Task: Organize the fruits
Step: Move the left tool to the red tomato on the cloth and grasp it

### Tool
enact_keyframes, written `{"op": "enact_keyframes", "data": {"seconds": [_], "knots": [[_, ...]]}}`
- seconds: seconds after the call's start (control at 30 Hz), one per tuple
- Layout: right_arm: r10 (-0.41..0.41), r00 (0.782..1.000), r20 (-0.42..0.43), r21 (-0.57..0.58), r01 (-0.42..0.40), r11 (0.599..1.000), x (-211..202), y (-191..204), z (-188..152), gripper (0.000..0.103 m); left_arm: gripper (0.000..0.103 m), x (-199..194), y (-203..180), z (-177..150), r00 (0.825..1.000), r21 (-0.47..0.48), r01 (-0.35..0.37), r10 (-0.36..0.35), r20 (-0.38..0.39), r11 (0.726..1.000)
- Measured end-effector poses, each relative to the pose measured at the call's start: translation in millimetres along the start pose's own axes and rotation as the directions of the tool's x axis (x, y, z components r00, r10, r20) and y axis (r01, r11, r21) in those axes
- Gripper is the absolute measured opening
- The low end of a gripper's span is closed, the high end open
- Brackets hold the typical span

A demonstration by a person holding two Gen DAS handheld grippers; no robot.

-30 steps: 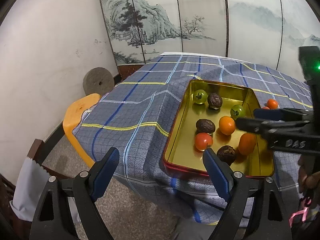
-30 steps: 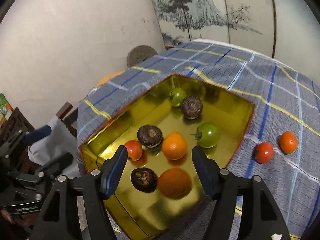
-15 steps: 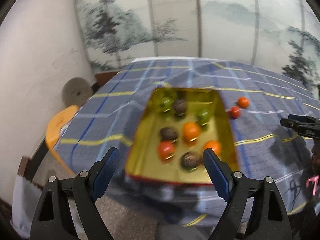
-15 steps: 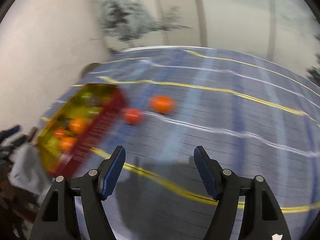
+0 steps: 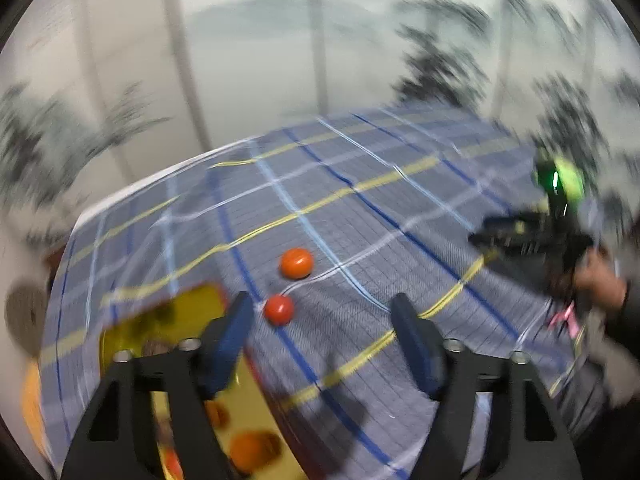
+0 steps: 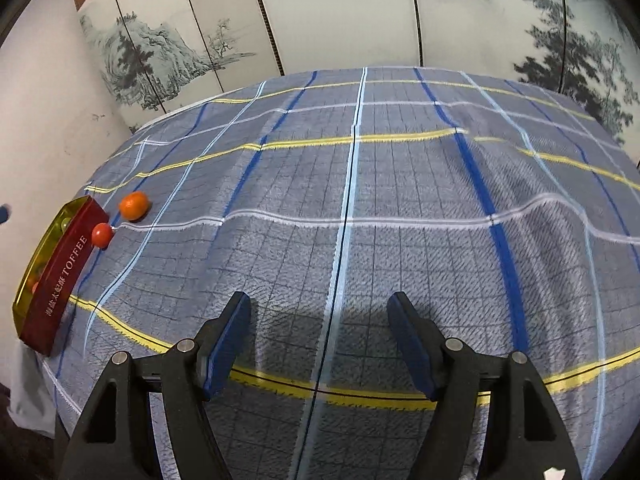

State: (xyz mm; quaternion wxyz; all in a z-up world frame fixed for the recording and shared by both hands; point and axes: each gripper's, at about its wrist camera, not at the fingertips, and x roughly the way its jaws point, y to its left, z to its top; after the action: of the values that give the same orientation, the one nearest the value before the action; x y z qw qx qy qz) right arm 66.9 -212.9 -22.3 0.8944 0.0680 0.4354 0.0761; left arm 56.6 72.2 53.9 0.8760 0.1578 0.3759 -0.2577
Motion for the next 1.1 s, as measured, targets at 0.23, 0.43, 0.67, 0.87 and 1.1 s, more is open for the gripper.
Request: {"op": "enact_keyframes", "data": {"seconds": [0.23,0.43,0.67,0.87,1.1], "knots": [[0.065,0.998,0.021,0.021,-0.066,0.998,-3.9,-5.6,-1.2,0.069,0.057,79.0,2.0,18.0,0.977,0.249,0.076,-0.022,-0.212,0.965],[0.103,0.994,0.027,0.059,-0.105,0.993,-4.0,-11.3,-0.9,0.069,0.046,120.6,26.2,7.1,0.948,0.264,0.104,-0.015,-0.317,0.959],[0.119,0.993,0.026,0.062,-0.12,0.991,-3.1,-10.7,-0.4,0.069,0.031,141.1,38.5,-8.0,0.928,0.216,0.146,-0.058,-0.369,0.965],[0.123,0.992,0.03,0.078,-0.125,0.989,-2.5,-13.7,0.1,0.068,0.031,121.2,30.5,-11.9,0.951,0.152,0.064,-0.015,-0.307,0.986],[0.111,0.993,0.029,0.08,-0.113,0.99,-1.8,-13.8,1.3,0.069,0.031,48.6,19.9,-15.1,0.99,-0.177,-0.047,0.022,-0.138,0.983]]}}
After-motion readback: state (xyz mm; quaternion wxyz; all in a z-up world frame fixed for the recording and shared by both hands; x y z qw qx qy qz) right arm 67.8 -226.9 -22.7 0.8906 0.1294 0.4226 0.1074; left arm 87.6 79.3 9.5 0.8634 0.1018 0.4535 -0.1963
